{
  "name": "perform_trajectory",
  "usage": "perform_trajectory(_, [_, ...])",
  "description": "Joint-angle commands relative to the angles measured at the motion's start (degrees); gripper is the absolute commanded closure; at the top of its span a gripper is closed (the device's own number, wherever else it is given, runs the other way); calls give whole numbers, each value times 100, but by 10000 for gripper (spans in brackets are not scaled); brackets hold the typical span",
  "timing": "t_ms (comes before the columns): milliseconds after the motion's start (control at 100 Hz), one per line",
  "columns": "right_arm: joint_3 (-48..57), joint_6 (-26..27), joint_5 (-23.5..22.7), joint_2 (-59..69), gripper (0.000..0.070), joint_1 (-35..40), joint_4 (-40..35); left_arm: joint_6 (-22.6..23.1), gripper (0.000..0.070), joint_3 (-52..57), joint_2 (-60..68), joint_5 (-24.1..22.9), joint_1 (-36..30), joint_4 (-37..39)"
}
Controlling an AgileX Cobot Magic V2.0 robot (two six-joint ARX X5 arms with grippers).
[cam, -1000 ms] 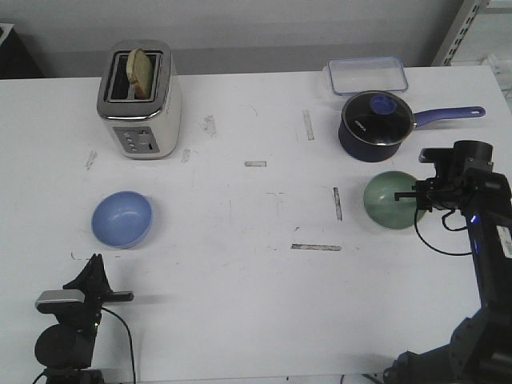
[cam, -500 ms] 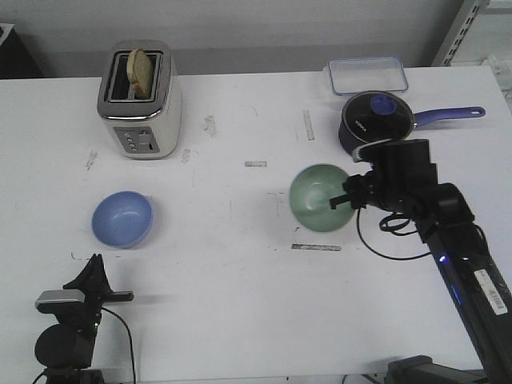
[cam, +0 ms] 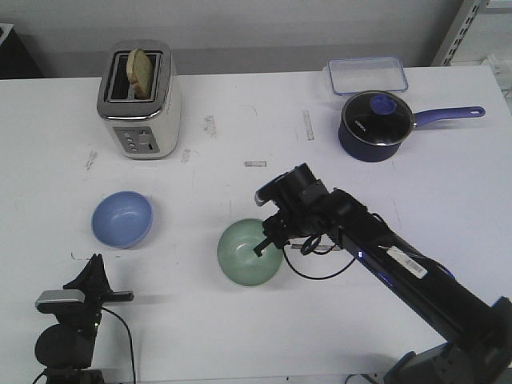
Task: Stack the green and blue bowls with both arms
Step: 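Drag the green bowl with the right gripper toward the table center, then release the green bowl and retract the right gripper to rest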
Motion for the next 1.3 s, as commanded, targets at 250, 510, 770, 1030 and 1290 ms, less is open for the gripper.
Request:
perform_trajectory(250, [37, -94, 0, 1104, 699, 310, 428, -7, 699, -122, -11, -4, -4, 59])
perform_trajectory(510, [37, -133, 2, 1379, 699, 332, 505, -7, 699, -122, -11, -4, -4, 59])
perform_trajectory(770, [39, -179, -11, 1375, 506, 332, 503, -7, 699, -122, -11, -4, -4, 59])
perform_trajectory(1030, [179, -219, -24, 1309, 204, 310, 402, -7, 699, -122, -11, -4, -4, 59])
perform_trajectory(1290, [634, -372, 24, 769, 277, 114, 334, -7, 699, -122, -11, -4, -4, 61])
